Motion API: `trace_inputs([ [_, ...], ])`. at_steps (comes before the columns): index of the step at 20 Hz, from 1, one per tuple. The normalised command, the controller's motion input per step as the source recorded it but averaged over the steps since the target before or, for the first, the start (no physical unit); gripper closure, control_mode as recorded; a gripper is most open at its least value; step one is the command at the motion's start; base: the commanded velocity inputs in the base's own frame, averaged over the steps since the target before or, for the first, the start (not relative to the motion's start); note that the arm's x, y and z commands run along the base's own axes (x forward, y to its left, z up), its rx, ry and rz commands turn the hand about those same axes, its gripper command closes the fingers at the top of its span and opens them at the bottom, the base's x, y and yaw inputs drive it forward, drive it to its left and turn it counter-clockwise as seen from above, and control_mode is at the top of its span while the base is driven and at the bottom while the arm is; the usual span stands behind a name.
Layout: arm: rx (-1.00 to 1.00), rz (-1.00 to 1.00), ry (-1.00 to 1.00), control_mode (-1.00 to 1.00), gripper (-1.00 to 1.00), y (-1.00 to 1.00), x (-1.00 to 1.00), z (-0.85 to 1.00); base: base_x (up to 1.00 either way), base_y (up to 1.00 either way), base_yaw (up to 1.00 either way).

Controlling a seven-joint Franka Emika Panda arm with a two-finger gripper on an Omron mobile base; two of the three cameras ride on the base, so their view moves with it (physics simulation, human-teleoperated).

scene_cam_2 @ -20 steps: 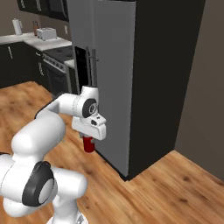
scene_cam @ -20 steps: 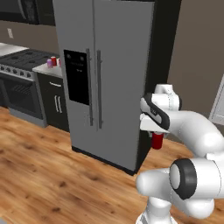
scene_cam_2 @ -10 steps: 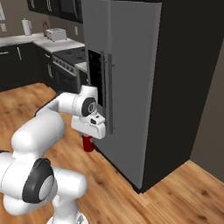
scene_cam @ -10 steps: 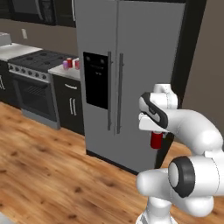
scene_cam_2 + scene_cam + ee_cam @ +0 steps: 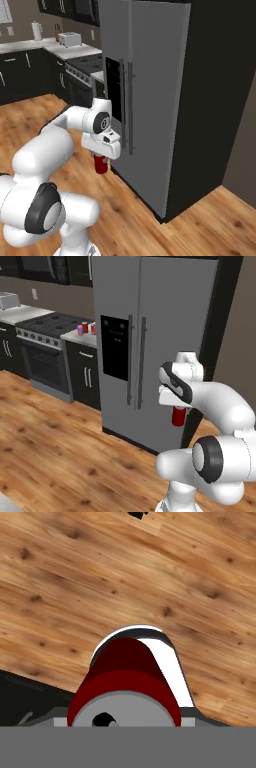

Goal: Four empty soda cans are scattered around the kitchen. Gather all the cans and cluster them next to the stove for recycling.

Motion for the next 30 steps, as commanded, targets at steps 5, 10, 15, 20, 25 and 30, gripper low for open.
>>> trace_inputs([
  [5,0.0,0.0,0.0,1.0,1.0,0.0,0.0,0.0,0.68,0.24,0.0],
  [10,0.0,0.0,0.0,1.0,1.0,0.0,0.0,0.0,0.73,-0.08,0.08],
  [15,0.0,0.0,0.0,1.0,1.0,0.0,0.0,0.0,0.62,-0.28,0.1],
  [20,0.0,0.0,0.0,1.0,1.0,0.0,0.0,0.0,0.53,-0.08,0.22],
  [25,0.0,0.0,0.0,1.0,1.0,0.0,0.0,0.0,0.5,0.47,0.08],
  [30,0.0,0.0,0.0,1.0,1.0,0.0,0.0,0.0,0.47,0.59,-0.02],
])
